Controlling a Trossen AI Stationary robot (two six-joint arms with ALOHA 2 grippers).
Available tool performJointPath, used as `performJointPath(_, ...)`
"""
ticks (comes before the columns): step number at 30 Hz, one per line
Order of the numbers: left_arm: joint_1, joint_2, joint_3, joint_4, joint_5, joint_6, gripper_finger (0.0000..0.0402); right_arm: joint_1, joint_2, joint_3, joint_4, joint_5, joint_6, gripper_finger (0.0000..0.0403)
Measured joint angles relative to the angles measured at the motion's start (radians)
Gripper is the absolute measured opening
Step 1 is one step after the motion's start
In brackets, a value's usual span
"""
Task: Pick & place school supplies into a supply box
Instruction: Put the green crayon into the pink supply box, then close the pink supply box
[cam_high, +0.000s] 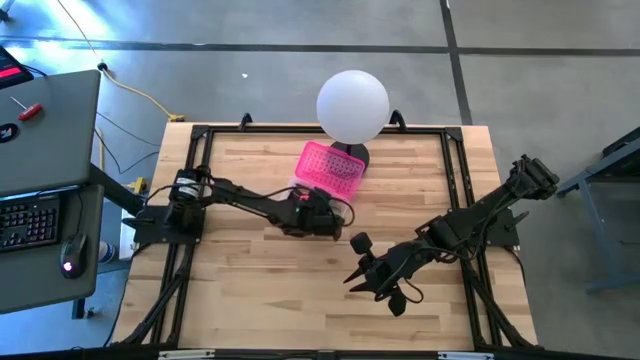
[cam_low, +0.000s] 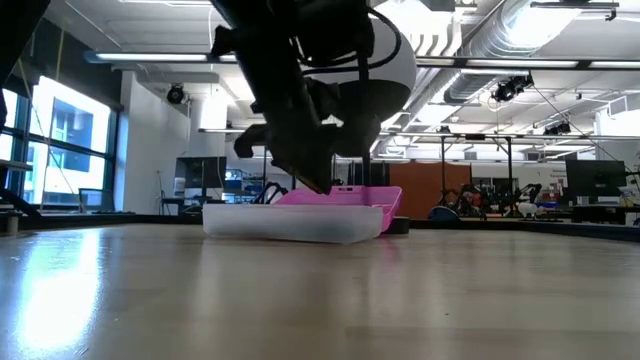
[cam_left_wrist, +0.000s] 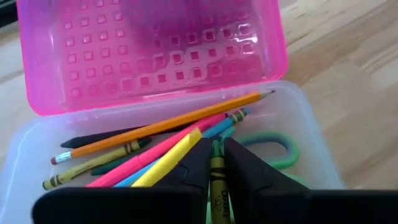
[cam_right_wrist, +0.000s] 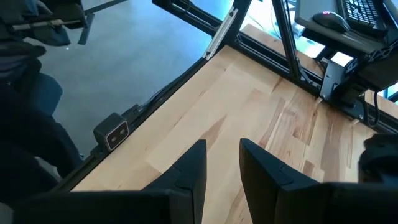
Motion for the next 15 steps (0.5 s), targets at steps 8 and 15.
performJointPath(8,0.047,0.0,-0.034,0.042,0.026,0.005,0.0077,0.0,0.0,0.0,0.002,0.0,0.0,0.0074)
performJointPath(15,0.072,0.0,-0.034,0.083,0.053,0.076,0.0105,0.0,0.0,0.0,0.002,0.0,0.0,0.0074)
